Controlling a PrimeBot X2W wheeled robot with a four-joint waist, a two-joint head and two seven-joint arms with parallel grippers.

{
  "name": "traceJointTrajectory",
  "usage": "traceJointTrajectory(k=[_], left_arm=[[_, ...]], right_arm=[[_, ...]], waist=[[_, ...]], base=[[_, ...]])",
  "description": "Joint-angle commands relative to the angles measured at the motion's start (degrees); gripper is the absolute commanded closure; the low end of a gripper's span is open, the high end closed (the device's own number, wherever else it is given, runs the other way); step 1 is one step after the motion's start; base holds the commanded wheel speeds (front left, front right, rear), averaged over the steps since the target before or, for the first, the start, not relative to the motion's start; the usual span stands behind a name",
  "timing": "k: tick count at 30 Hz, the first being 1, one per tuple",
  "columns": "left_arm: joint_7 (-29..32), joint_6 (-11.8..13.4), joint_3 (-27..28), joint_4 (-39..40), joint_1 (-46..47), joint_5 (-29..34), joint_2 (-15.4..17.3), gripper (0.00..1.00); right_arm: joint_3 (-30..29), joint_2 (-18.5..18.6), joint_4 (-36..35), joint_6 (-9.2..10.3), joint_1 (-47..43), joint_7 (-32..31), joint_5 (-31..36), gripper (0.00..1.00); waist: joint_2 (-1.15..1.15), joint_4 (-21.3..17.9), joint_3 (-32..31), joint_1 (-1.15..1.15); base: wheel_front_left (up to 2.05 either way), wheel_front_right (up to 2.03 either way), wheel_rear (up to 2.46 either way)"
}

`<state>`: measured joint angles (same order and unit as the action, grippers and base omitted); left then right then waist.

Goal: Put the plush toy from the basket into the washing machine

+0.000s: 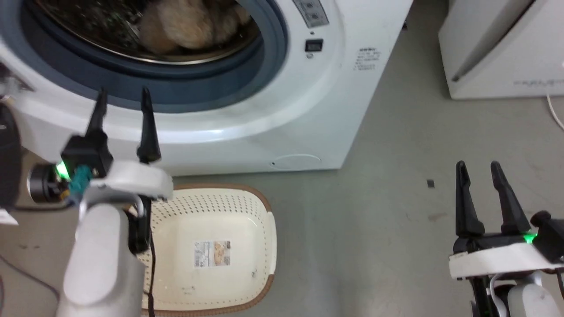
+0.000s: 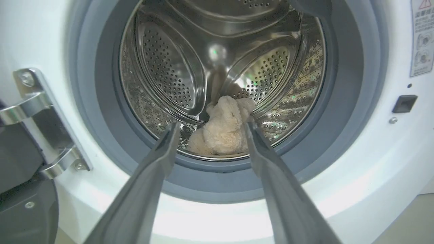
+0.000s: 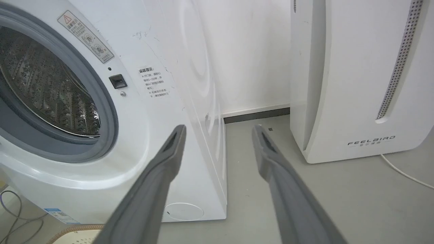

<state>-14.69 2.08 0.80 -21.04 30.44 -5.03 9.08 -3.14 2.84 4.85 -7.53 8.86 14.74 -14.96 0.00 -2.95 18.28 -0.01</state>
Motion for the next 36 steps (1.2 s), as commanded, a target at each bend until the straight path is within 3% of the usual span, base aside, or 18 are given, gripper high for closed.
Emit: traceJointTrajectory(k=[1,9,21,32,33,36], left_arm=[[-0.30,-0.25,0.42,1.67,-2.90,0.64,-0.80,0.00],[-0.30,-1.12,1.52,6.22,-10.79,1.92,-2.74,0.00],[-0.30,0.42,-1.09,11.18,-25.09,4.27,-4.52,0.00],[-0.30,0.37,-0.88,12.43,-28.38,2.94,-5.32,0.00],[0.04,0.27,-1.09,12.06,-27.83,3.05,-5.11,1.00],[0.05,0.27,-1.20,12.02,-27.83,3.06,-5.07,1.00]], right_arm=[[0.08,0.04,-0.28,0.04,-1.29,0.26,0.68,0.00],[0.23,0.04,-0.95,0.04,-3.85,0.26,1.57,0.00],[-0.07,0.04,-2.86,0.04,-10.05,0.26,3.41,0.00],[-0.74,0.04,-2.78,0.04,-12.12,0.26,3.21,0.00],[-0.64,0.00,-2.63,0.00,-11.24,-0.01,3.23,1.00],[-0.59,0.00,-2.63,0.00,-11.22,-0.02,3.24,1.00]], waist=[[0.00,1.90,-3.00,0.01],[0.00,3.19,-7.96,0.01],[0.00,4.41,-16.10,0.01],[0.00,4.48,-17.50,0.01],[0.00,4.49,-17.51,0.01],[0.00,4.49,-17.53,0.01]], base=[[0.00,0.00,0.00],[0.00,0.00,0.00],[0.00,0.00,0.00],[0.00,0.00,0.00],[0.00,0.00,0.00],[0.00,0.00,0.00]])
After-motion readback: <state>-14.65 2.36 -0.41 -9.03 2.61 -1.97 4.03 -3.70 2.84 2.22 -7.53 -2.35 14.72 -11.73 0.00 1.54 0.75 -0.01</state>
